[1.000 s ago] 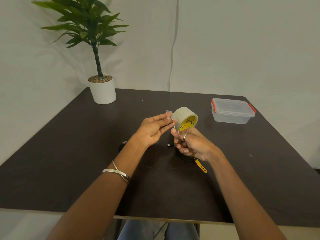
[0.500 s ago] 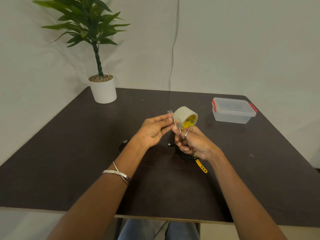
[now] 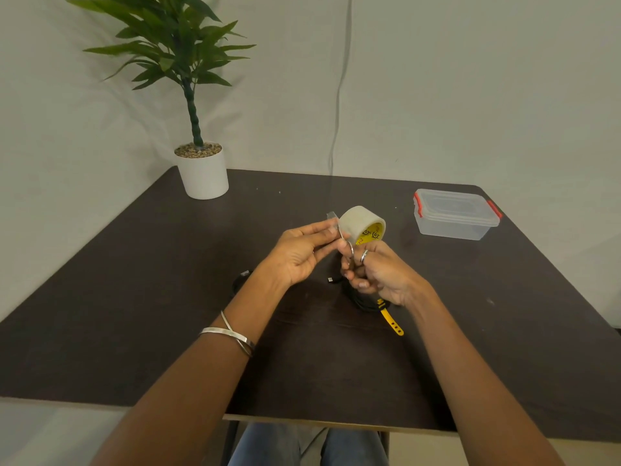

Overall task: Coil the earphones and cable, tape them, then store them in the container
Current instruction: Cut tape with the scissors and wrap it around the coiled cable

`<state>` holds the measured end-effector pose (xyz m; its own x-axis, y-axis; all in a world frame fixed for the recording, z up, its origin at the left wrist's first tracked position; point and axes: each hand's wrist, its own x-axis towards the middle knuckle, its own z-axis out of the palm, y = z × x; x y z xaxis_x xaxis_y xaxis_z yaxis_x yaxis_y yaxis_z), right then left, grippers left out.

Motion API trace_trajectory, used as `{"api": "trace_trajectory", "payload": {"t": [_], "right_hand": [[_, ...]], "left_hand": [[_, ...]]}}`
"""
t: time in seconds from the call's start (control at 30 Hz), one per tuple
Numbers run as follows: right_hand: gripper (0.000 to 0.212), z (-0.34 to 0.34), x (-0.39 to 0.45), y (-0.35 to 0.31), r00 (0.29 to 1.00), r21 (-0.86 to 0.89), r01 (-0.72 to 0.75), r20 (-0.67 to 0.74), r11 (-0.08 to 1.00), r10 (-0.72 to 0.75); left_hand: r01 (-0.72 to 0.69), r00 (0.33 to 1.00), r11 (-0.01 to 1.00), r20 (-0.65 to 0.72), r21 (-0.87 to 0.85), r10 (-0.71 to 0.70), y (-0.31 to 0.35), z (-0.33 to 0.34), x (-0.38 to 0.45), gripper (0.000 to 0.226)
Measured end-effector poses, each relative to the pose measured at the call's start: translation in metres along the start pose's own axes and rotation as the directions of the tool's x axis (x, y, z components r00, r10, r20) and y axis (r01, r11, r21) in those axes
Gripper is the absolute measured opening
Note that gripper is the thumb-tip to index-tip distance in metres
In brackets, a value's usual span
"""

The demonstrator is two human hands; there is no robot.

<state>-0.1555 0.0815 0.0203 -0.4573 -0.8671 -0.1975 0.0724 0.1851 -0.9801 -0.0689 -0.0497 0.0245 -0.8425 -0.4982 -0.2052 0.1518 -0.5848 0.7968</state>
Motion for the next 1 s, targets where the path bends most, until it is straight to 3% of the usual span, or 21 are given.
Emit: {"api": "trace_trajectory", "payload": {"t": [0.3, 0.8, 1.0], "right_hand": [[0.037, -0.0019, 0.0023, 0.0034, 1.0, 0.01, 0.015, -0.013, 1.0, -0.014], [0.038, -0.0032, 0.0036, 0.0023, 0.999, -0.029, -0.013, 0.047, 0.999, 0.014], [0.042, -0.0034, 0.0058, 0.0015, 0.998, -0.034, -0.026, 0.063, 0.999, 0.028]], "left_hand": [[0.002, 1.0, 0.999, -0.015, 0.047, -0.001, 0.0025, -0.0002, -0.0009, 0.021], [0.02, 0.989, 0.976, -0.15, 0.216, 0.013, 0.0076, 0.0024, -0.0017, 0.02], [0.009, 0.989, 0.962, -0.147, 0.274, 0.033, 0.0069, 0.0003, 0.0014, 0.008]]}}
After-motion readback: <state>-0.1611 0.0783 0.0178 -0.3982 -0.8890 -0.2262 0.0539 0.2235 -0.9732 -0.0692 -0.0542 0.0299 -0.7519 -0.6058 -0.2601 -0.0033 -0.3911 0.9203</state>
